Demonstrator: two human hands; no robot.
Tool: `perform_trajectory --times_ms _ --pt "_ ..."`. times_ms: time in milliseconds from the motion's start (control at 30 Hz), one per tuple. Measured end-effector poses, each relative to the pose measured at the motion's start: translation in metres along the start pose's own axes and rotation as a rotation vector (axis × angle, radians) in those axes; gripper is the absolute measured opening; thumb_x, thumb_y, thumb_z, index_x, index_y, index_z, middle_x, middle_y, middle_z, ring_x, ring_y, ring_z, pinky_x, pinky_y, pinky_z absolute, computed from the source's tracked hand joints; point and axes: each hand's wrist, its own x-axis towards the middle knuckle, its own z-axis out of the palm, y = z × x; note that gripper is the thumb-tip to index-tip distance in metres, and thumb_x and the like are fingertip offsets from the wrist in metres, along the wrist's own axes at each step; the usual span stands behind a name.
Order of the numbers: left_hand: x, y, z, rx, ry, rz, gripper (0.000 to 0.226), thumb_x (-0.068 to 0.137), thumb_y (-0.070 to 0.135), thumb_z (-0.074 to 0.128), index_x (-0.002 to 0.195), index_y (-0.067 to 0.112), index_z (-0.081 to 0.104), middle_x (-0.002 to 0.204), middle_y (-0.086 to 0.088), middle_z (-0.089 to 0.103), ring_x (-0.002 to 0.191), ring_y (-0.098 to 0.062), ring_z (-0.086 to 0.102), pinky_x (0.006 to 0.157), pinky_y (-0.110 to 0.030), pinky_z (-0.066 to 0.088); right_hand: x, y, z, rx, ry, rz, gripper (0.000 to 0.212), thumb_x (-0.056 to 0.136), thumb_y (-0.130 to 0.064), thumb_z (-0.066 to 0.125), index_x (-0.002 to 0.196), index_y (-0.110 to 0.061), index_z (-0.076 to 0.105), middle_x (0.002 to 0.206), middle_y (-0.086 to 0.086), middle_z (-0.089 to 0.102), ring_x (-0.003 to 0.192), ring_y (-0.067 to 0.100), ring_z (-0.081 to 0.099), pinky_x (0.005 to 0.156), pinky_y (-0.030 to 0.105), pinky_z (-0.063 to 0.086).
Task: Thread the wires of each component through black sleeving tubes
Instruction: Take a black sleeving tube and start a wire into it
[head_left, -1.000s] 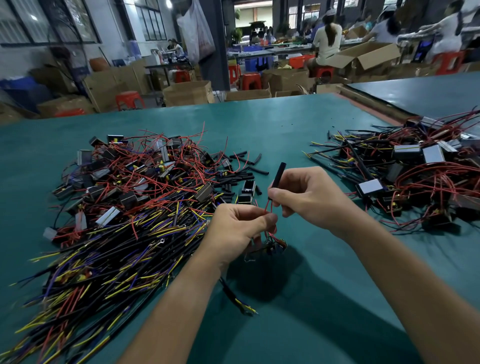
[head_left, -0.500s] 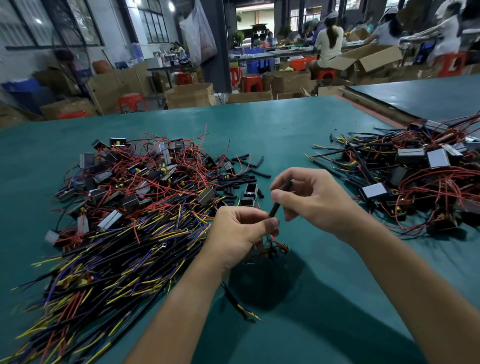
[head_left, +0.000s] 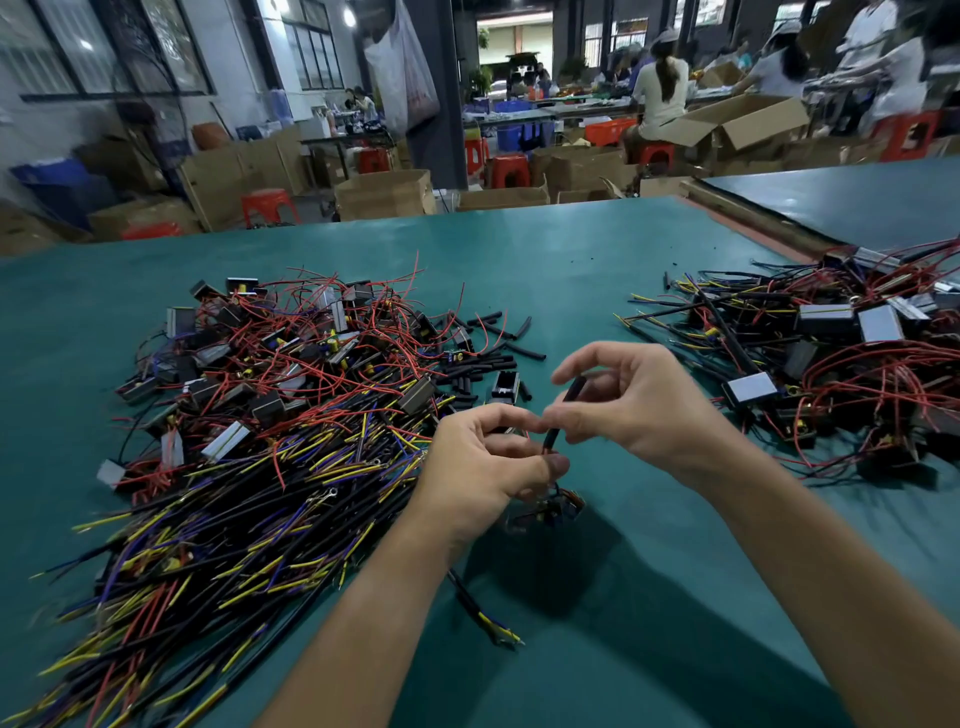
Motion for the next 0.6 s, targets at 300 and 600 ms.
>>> perform_trajectory --times_ms 300,600 --pt "0.0018 -0.0011 -0.0002 0.002 -0.018 -0.030 0.029 0.071 -0.007 0.080 0.092 0.005 0.064 0.067 -0.005 0.071 0.043 -0.010 0.055 0.045 -0.019 0.045 0.0009 0.0014 0.0003 -0.142 0.046 -0.145 0.024 0.067 -0.005 0.086 0.078 -0.015 0.067 0.068 0.004 0.073 0.057 0.014 0.060 0.058 0.034 0.049" --pt "0.0037 -0.0045 0.0007 0.073 0.020 0.015 0.029 0.070 -0.009 0.079 0.086 0.010 0.063 0.059 -0.001 0.067 0.045 -0.012 0.056 0.046 -0.021 0.045 -0.0016 -0.0011 -0.0004 -0.145 -0.099 -0.079 0.022 0.072 -0.003 0.082 0.086 -0.009 0.066 0.073 0.010 0.074 0.062 0.018 0.062 0.066 0.039 0.052"
